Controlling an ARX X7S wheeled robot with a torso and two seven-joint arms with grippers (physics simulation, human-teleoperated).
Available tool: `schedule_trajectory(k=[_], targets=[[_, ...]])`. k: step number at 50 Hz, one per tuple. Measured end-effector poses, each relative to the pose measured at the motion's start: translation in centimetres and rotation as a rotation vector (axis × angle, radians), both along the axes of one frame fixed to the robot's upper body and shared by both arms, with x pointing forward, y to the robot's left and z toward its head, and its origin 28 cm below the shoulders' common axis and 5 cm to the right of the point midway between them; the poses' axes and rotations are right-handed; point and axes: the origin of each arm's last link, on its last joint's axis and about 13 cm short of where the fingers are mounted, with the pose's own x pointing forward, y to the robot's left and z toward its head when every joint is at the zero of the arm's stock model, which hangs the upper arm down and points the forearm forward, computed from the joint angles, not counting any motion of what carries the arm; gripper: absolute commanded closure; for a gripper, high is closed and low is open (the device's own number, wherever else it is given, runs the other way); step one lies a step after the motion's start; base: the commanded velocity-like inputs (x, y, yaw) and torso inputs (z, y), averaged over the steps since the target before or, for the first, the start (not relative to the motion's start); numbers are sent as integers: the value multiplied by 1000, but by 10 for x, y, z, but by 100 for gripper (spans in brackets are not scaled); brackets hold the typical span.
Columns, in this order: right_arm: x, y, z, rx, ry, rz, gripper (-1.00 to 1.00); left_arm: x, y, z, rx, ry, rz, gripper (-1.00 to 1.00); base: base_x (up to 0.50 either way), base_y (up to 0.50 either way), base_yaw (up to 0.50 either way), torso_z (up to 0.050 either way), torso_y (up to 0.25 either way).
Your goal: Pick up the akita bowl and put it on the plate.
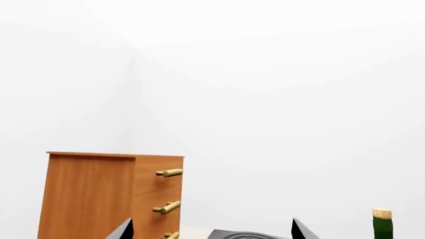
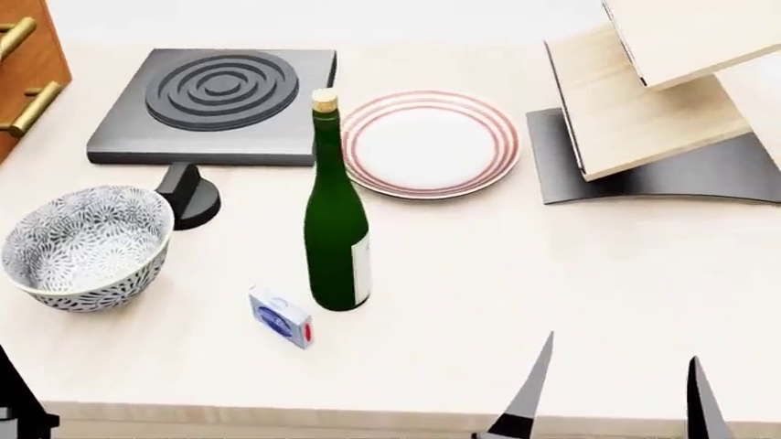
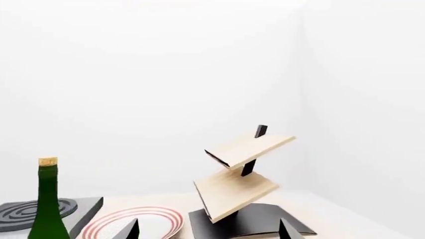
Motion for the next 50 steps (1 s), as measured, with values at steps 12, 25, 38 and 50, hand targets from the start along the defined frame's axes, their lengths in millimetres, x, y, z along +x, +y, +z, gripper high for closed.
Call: schedule_trajectory(k=[12,25,38,50], targets=[[0,2,-2,-10,5,11,-100,0,0,-2,-2,2,-3,-100,-4,-171,0,0,0],[0,5,-4,-25,1,15,-100,-1,0,-3,-4,2,-5,-100,0,-53,0,0,0],[-3,8,-4,-47,-23,25,-100,-2,0,-4,-6,-1,-1,-100,216,-16,0,0,0],[-4,11,-3,-57,-34,33,-100,-1,0,-4,-8,-2,-1,-100,226,-17,0,0,0]])
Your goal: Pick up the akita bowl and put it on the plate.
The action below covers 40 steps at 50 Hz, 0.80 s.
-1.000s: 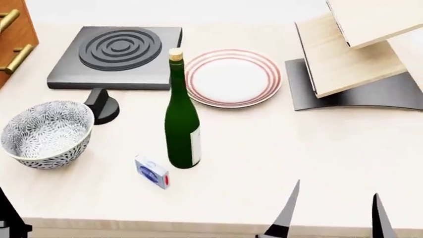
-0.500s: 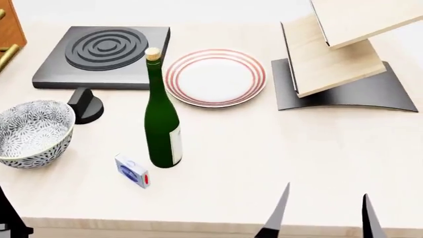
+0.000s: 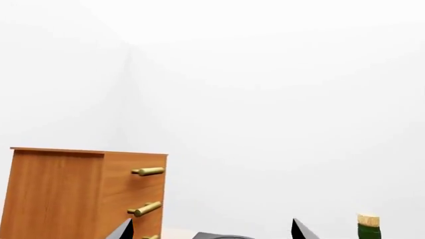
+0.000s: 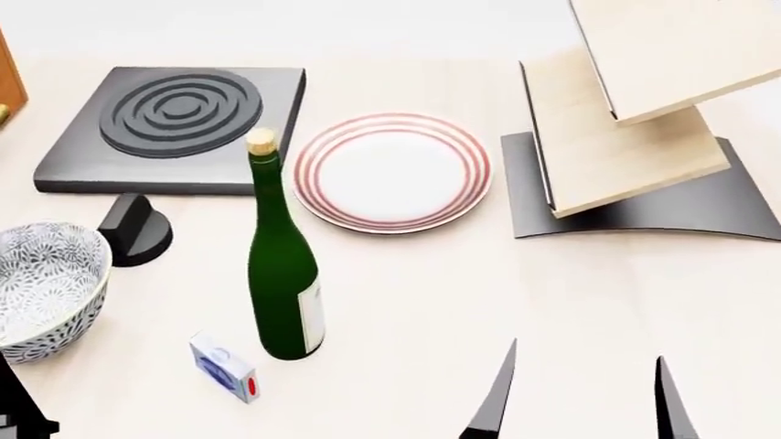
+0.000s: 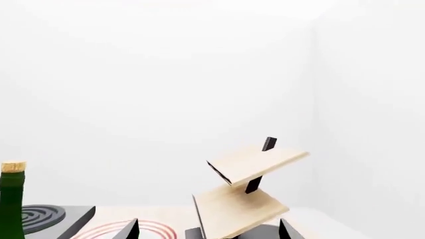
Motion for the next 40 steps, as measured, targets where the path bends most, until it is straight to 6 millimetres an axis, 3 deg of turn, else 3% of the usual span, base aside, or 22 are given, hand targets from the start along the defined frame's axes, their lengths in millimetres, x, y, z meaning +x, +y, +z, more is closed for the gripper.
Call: schedule_trajectory(k=[40], targets=[[-1,6,-2,-20,-8,19,-100,1,-1,-4,-2,7,-1,-100,199,-6,0,0,0]])
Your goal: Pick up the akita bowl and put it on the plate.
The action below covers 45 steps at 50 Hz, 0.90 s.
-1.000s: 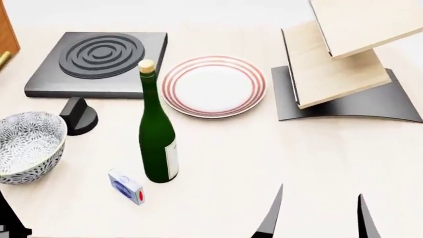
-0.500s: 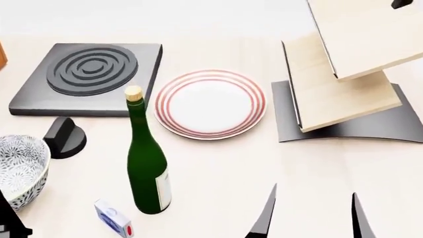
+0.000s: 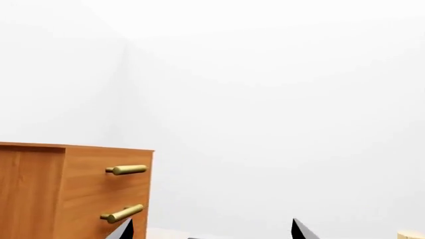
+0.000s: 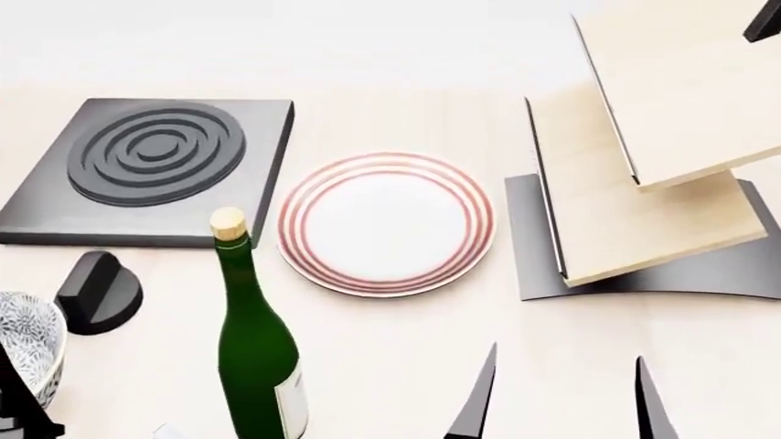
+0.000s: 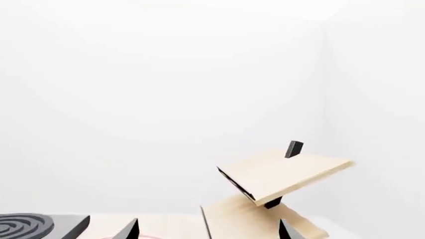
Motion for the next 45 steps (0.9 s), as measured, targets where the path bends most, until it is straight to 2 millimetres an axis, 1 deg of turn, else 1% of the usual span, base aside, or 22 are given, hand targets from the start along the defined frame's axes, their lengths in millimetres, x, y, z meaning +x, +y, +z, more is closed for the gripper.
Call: schedule_trajectory(k=[45], targets=[[0,2,-1,-6,4,10,-100,0,1,-1,4,3,2,-100,199,0,0,0,0]])
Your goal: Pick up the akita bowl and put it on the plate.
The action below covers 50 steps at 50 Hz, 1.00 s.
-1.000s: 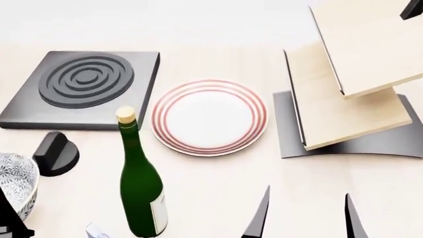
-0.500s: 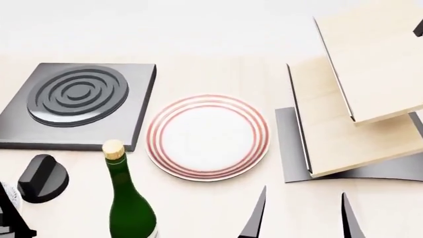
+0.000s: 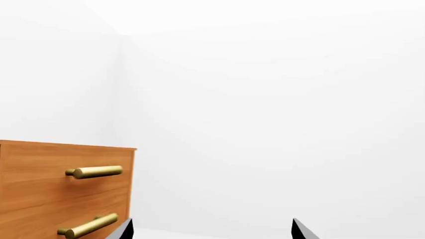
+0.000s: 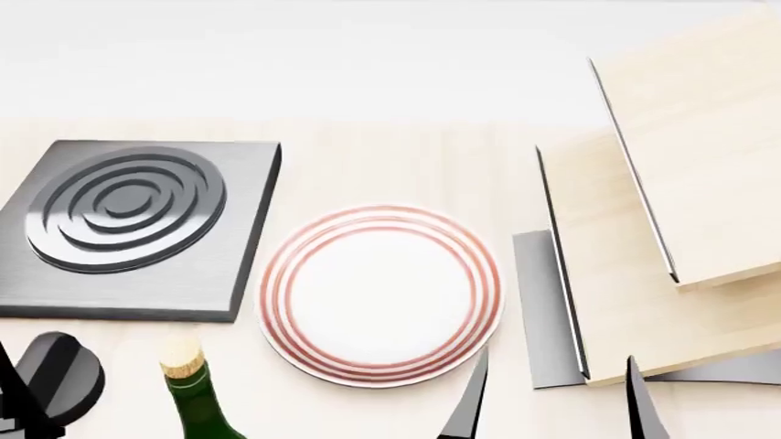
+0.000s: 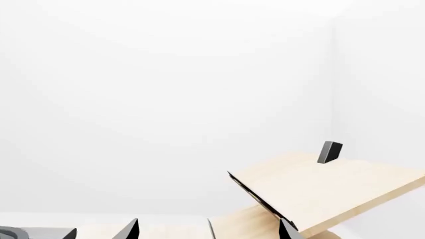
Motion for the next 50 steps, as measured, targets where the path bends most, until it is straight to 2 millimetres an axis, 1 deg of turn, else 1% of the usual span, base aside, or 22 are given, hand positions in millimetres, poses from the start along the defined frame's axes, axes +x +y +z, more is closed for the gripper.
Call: schedule_trajectory(k=[36,50], targets=[[0,0,-2,0,4,4,-100,0,0,-2,4,5,0,-100,198,0,0,0,0],[1,1,-3,-1,7,8,-100,2,0,-4,18,21,4,-100,4,-3,0,0,0]])
